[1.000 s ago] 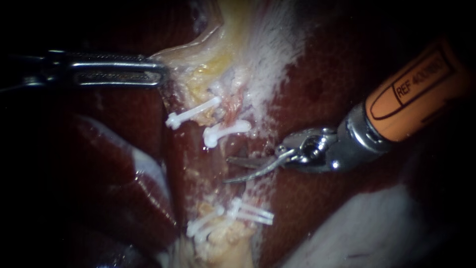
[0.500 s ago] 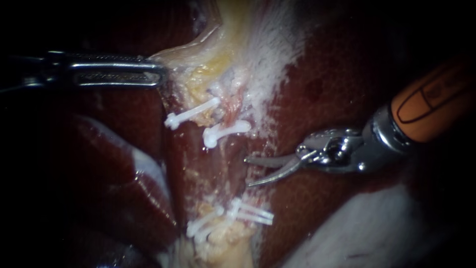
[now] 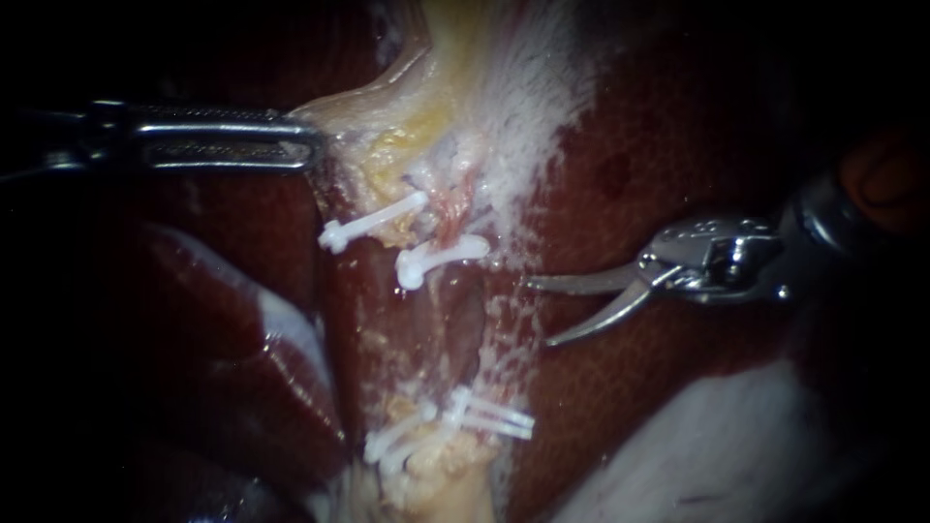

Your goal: Go back from the cut right tube

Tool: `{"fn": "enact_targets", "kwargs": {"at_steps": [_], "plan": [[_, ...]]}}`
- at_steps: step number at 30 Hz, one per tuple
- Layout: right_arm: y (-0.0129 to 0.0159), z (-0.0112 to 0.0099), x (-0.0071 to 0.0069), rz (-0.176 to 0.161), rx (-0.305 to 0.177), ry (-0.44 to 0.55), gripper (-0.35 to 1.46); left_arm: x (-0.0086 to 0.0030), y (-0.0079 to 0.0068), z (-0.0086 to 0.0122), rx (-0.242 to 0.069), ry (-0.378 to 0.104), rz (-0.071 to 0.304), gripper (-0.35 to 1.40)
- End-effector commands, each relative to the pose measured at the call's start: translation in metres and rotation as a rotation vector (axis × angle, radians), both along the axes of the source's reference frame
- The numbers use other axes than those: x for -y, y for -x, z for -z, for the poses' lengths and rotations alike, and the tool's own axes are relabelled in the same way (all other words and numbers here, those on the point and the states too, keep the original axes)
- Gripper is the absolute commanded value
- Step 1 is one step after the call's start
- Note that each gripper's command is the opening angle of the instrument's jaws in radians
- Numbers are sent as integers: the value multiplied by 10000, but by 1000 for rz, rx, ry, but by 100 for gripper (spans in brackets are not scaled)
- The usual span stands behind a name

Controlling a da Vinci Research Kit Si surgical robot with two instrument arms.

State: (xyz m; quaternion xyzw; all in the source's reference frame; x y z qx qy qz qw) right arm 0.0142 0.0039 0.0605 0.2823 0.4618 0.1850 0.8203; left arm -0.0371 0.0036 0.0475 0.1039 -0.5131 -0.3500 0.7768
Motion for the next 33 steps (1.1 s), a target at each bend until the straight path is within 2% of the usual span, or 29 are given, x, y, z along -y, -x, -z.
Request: {"fn": "enact_targets", "kwargs": {"at_steps": [1,5,13,22,24,33], "plan": [[2,0,0,3,-2,15,143,0,0,0,-1,0,0,-35],[12,3,-7,18,-13,63,143,0,-1,-1,0,0,0,-35],[20,15,-25,22,-17,120,143,2,0,-5,-2,3,1,-35],[21,15,-23,18,-15,122,143,8,5,-18,-10,2,-12,-35],[21,15,-23,18,-15,122,143,11,8,-24,-12,7,-24,-35],[20,15,-20,18,-15,123,143,37,37,-51,-9,-40,-56,-35]]}}
